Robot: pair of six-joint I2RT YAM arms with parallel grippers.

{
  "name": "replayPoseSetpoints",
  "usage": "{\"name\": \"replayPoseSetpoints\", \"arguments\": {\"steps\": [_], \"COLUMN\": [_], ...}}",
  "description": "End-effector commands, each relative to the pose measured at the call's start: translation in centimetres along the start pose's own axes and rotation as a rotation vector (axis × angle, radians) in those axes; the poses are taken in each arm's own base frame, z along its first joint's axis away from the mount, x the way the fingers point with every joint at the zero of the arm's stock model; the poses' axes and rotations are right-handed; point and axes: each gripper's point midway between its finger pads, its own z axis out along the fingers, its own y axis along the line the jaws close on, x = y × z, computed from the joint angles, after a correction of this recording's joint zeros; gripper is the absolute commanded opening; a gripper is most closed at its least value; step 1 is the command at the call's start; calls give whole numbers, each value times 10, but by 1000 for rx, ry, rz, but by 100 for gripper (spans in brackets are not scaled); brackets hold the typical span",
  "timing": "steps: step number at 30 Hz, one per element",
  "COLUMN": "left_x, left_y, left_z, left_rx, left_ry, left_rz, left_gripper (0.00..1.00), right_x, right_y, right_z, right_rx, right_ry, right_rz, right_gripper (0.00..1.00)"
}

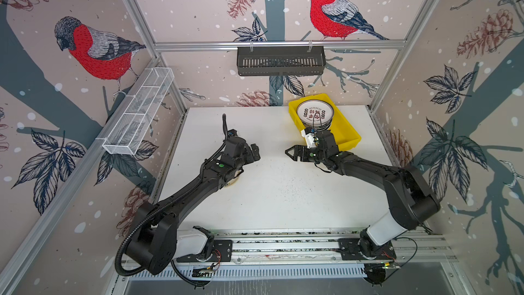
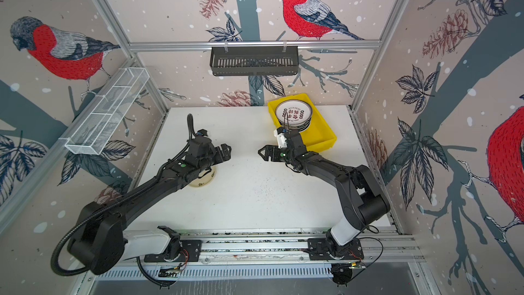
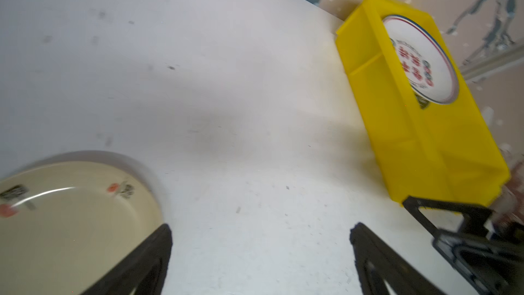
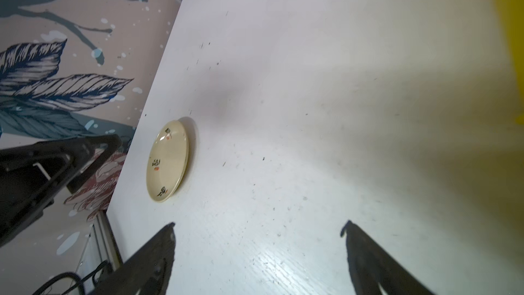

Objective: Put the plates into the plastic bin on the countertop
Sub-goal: 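Move the left gripper to the cream plate while the right gripper approaches it, then grip the cream plate's rim with the left gripper and lift it upright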

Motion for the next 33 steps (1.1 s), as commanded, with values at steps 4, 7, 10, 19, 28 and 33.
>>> {"name": "replayPoseSetpoints", "arguments": {"steps": [4, 7, 10, 19, 28, 33], "left_x": [0, 4, 9, 25, 41, 52], "left_y": [98, 119, 135, 177, 180, 187], "left_z": [-13, -17, -14, -9, 9, 15], "left_rx": [-301, -342, -346, -429, -397, -420], "left_ry": [-57, -77, -78, -42, 9, 39], "left_rz": [-134, -204, -283, -369, -386, -378], "left_gripper": [98, 98, 98, 96, 77, 59], "right_x": [8, 20, 35, 39, 33, 27], "right_y": [44, 62, 78, 78, 71, 63], "right_z": [29, 50, 72, 79, 70, 63], "right_rx": [-146, -183, -211, -181, -157, -143], "right_ry": [41, 85, 149, 165, 165, 150], "right_rz": [-32, -54, -66, -84, -94, -83], "right_gripper": [92, 91, 89, 87, 86, 82]}}
